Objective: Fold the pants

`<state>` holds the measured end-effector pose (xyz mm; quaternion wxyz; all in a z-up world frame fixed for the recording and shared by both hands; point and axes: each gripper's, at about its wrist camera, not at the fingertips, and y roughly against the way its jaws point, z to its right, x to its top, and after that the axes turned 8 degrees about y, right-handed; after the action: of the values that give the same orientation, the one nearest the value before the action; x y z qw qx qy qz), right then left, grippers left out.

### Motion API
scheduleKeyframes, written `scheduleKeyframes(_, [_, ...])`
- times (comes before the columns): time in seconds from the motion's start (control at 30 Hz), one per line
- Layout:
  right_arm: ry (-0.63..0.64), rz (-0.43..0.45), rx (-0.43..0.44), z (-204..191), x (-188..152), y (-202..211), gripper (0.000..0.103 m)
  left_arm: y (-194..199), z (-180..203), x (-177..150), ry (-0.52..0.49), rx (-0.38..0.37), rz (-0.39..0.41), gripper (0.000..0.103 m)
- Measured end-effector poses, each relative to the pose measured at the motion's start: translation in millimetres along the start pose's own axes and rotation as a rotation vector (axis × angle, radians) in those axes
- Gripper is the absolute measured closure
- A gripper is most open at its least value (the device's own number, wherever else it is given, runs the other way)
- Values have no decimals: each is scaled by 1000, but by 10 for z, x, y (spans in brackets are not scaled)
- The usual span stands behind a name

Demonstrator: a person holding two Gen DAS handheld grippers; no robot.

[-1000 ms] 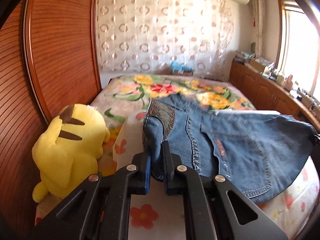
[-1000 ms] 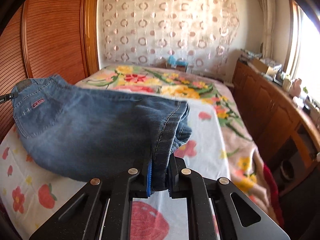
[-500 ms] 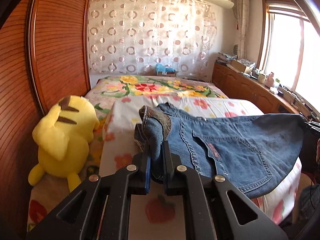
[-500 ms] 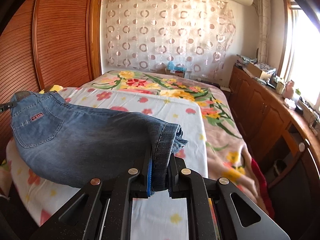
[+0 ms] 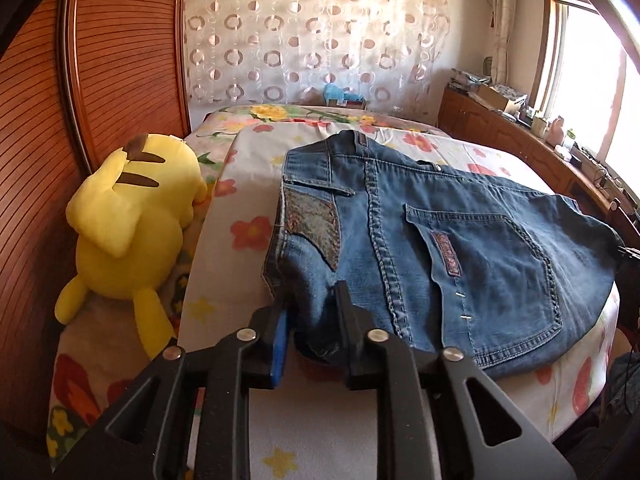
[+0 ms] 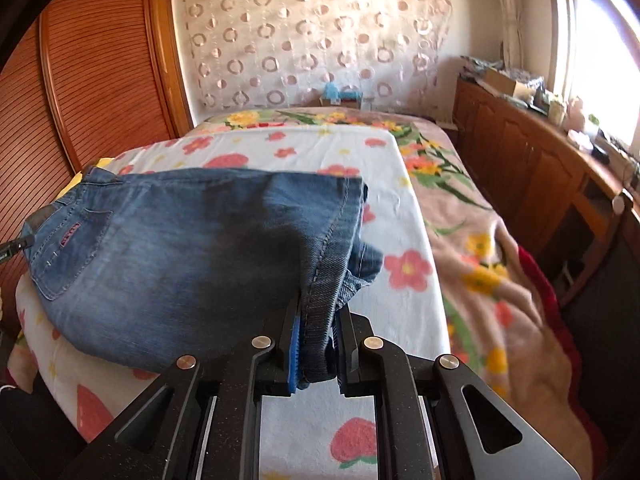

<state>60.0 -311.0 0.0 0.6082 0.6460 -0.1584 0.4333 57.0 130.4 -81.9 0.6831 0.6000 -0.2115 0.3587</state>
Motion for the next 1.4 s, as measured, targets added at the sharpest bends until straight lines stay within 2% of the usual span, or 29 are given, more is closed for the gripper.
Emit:
scheduleKeyframes(0.03, [-6, -4, 3, 20, 3, -14, 90, 17, -8, -1, 2, -4, 5, 69])
scheduleKeyframes(0.07, [-12, -5, 6, 16, -32, 14, 90, 32, -24, 2, 5, -8, 12, 57])
scheduleKeyframes(0.1, [-18, -4, 9, 6, -50, 34, 90, 53, -30, 1, 6, -16, 19, 51])
scheduleKeyframes(0.23, [-32, -10, 7, -13, -43, 10, 88, 77, -17, 8, -2, -37, 10, 46])
scheduleKeyframes(0.3, [-39, -11, 8, -23, -87, 1, 87, 93, 11, 8, -2, -58, 11, 22])
scheduleKeyframes(0.33, [-44, -11, 9, -22, -80, 5, 84, 104, 29, 5, 1, -68, 13, 19])
scheduleKeyframes(0.6, [-67, -3, 11, 24, -196, 16, 74, 167, 245, 34, -24, -51, 41, 18])
scheduleKeyframes(0.67, [-75, -1, 5, 31, -211, 41, 68, 176, 311, 41, -37, -49, 47, 18])
scheduleKeyframes(1.07, [-84, 2, 3, -27, -295, 188, 68, 301, 697, 121, -93, -109, 93, 18])
scheduleKeyframes(1.2, [-87, -3, 9, -33, -313, 216, 67, 215, 807, 105, -101, -166, 49, 18])
scheduleKeyframes(1.27, [-97, -7, 16, -30, -341, 214, 56, 140, 889, 85, -107, -181, 31, 18])
scheduleKeyframes(1.4, [-104, -32, 20, -10, -400, 189, 54, 8, 1113, 44, -136, -195, 15, 18])
